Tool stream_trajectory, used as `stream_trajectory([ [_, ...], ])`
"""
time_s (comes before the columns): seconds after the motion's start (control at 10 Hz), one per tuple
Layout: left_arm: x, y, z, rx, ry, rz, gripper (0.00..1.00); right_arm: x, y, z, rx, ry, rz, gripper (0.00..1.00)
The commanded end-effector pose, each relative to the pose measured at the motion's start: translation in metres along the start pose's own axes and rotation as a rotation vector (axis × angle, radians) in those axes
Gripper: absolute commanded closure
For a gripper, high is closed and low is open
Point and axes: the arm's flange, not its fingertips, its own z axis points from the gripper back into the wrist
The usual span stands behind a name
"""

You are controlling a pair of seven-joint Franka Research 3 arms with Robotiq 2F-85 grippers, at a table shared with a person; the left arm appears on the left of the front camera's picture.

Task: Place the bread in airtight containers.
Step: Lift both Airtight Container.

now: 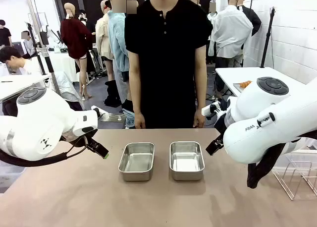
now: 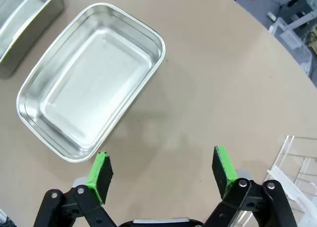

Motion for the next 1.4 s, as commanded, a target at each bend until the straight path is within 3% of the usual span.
stream_trajectory([
  [0.0, 0.0000, 0.0000, 0.0000, 0.000, 0.000, 0.000, 0.00, 0.0000, 0.0000, 0.0000, 0.000, 0.000, 0.000, 0.00],
  [1.3, 0.0004, -0.0014, 0.0000, 0.000, 0.000, -0.004, 0.00, 0.0000, 0.0001, 0.0000, 0.000, 0.000, 0.000, 0.00],
])
